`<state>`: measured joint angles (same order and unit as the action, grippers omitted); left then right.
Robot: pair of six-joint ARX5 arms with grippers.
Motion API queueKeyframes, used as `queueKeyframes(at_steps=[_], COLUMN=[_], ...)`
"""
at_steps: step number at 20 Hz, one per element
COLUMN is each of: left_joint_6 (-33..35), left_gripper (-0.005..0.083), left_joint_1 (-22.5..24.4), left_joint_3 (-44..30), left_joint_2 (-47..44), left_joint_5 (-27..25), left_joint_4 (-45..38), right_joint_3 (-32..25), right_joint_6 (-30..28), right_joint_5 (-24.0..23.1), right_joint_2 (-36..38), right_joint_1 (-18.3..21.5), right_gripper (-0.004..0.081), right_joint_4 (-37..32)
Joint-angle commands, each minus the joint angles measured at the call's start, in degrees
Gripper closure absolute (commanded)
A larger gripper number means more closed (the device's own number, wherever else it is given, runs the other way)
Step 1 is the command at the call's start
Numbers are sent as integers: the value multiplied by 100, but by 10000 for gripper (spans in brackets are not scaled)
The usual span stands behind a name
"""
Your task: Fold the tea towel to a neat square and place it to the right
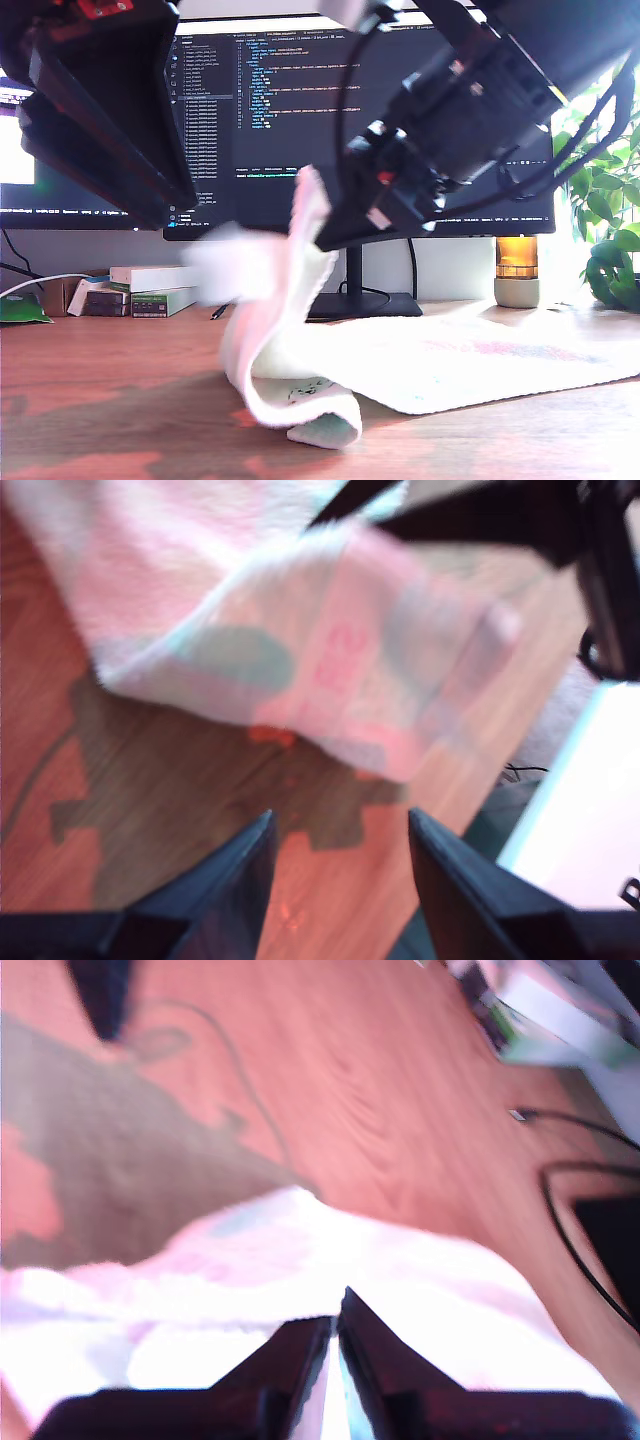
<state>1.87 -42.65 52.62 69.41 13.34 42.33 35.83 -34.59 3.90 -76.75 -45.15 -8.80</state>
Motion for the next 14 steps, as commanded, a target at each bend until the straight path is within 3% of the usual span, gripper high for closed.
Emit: queueKeyframes(at_steps=[1,4,8,14], left_joint_6=[-44,-245,-837,-1349], left_gripper=[451,561,579,579], left_joint_1=[-76,-221,-317,-817], left_joint_3=[-321,-966,-1687,-2330], left_joint_2=[-122,-787,-1637,-1436], left_joint_5=[-66,-72,-354,-590], left_joint_4=[-258,-802,-1648,-2892], right_joint_3=[79,157,509,962], right_joint_6=[7,7,7,4], right_joint_5=[-2,-4,-2,0], right_joint_2=[-68,-68,-68,-68], right_joint_1=[61,190,470,754], right_gripper=[781,781,781,781], right_joint_4=[-35,-35,166,544])
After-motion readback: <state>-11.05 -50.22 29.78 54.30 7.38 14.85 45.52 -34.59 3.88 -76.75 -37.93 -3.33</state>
